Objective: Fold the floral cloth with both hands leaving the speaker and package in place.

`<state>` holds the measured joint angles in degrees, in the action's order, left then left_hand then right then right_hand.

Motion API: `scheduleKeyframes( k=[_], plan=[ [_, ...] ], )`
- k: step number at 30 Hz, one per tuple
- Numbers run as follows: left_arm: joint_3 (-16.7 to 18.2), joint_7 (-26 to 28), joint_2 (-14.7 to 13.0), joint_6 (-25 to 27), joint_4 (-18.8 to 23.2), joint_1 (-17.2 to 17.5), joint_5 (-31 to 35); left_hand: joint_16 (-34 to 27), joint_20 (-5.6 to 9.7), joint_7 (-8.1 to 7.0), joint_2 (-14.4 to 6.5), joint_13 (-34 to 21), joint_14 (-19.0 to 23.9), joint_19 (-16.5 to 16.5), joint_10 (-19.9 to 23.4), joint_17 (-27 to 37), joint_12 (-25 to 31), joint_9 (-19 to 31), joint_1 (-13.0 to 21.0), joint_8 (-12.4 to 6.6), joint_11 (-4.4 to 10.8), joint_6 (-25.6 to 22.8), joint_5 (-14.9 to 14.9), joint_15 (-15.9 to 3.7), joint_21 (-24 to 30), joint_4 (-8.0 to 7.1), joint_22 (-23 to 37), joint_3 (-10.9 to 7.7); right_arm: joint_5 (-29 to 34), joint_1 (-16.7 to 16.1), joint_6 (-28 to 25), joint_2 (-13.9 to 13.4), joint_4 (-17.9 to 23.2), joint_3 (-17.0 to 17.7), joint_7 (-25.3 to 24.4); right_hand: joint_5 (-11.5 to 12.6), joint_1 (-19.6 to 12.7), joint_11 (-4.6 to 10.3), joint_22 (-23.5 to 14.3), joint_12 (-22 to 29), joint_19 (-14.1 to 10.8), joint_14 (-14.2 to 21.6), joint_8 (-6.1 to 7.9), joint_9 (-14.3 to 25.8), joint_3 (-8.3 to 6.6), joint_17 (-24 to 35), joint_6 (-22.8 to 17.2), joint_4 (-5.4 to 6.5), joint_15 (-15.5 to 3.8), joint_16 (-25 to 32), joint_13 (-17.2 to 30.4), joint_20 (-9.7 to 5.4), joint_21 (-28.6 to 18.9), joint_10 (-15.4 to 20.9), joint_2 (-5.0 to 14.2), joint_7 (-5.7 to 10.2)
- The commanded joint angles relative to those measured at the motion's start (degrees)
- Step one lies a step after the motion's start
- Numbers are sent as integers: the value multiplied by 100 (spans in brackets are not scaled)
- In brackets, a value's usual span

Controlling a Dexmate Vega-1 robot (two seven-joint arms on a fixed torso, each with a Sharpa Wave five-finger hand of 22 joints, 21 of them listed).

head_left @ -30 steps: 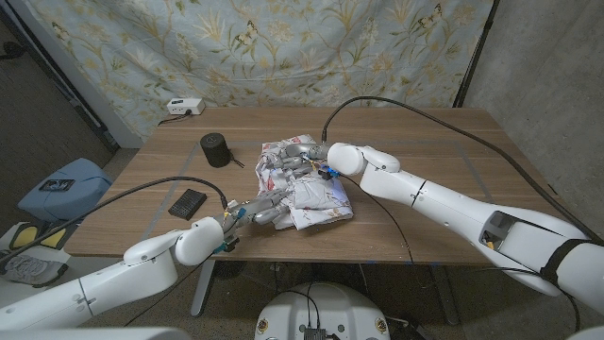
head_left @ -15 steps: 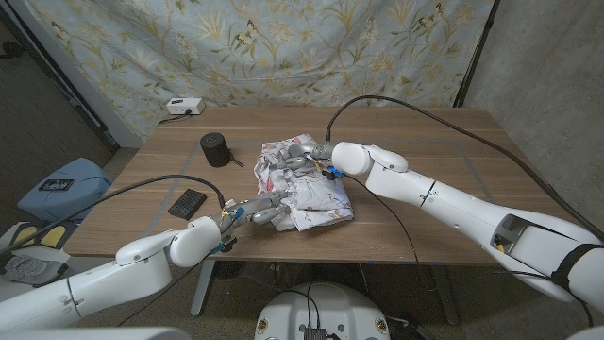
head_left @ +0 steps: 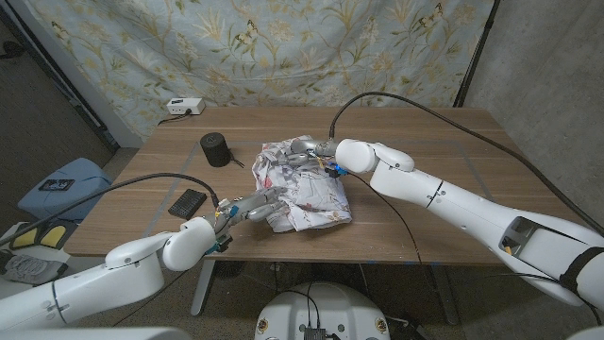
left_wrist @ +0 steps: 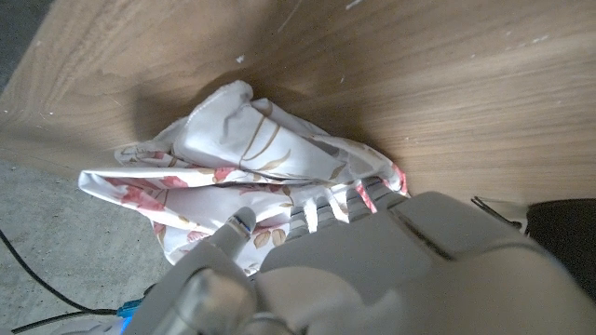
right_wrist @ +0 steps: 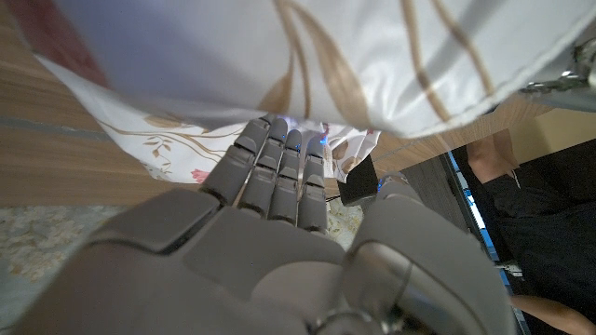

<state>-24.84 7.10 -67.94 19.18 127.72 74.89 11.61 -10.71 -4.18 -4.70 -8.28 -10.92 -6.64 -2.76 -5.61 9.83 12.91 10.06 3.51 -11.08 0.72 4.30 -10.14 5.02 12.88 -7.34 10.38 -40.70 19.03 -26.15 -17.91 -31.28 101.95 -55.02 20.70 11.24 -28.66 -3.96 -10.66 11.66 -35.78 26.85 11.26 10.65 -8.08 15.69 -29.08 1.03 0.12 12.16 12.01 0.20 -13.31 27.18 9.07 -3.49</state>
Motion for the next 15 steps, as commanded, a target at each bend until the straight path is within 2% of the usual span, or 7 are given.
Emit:
scheduleKeyframes(
  k=[1,15],
  plan=[
    [343,466,-118,-60,157,326,16,-1,8,-7,-27,3,10,-1,6,15,0,21,55,-24,-1,-29,27,-36,-24,11,-2,-24,117,-42,-198,-108,273,110,-117,21,14,-6,4,8,8,37,18,0,-52,-7,-40,-18,22,1,6,29,6,61,-29,-1],
    [772,801,-195,-161,238,742,-32,7,-7,-10,-21,4,31,20,31,14,-5,20,69,-11,-4,-47,28,-12,-27,28,-3,-34,196,41,-356,-100,350,163,-136,21,15,-12,5,10,15,39,19,0,-67,-26,-57,-35,26,-2,6,33,14,74,-41,-2]
  ],
)
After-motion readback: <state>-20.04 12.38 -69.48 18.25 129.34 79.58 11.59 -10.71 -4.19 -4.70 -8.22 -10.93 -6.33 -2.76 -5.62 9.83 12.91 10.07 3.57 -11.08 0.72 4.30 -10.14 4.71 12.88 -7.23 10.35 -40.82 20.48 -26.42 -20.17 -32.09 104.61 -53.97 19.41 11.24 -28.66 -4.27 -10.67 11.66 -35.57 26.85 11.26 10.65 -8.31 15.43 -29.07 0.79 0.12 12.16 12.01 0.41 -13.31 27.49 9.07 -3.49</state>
